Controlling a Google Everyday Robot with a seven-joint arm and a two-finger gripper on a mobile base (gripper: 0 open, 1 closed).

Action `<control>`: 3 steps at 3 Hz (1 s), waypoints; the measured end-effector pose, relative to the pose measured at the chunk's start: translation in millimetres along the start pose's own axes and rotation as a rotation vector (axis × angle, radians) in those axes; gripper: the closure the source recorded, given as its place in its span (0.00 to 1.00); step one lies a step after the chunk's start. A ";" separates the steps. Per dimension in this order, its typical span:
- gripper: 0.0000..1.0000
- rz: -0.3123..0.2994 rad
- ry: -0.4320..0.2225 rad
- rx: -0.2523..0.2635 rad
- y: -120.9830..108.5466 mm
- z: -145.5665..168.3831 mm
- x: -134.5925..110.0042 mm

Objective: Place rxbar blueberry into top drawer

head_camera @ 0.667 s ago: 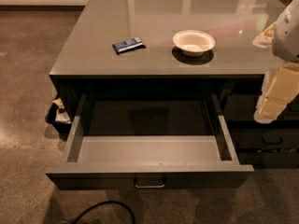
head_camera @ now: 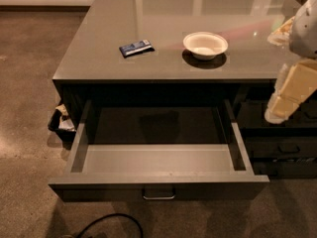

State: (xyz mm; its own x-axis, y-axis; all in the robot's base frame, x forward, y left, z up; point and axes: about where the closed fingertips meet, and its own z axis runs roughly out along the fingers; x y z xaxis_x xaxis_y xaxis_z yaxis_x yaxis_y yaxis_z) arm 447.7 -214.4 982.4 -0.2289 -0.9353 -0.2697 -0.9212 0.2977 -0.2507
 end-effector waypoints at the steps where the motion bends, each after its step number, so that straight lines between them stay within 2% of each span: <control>1: 0.00 0.095 -0.140 0.003 -27.5 7.5 -20.9; 2: 0.00 0.197 -0.311 -0.003 -59.4 18.7 -66.4; 3: 0.00 0.305 -0.408 0.013 -81.6 17.8 -104.2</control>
Offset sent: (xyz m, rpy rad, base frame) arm 0.1336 0.0851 0.0348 0.5984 -0.0887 -0.1891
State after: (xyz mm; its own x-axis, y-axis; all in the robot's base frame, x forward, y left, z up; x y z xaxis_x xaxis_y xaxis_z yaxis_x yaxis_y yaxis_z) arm 552.3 -137.8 1014.4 -0.3427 -0.6559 -0.6726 -0.8271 0.5502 -0.1152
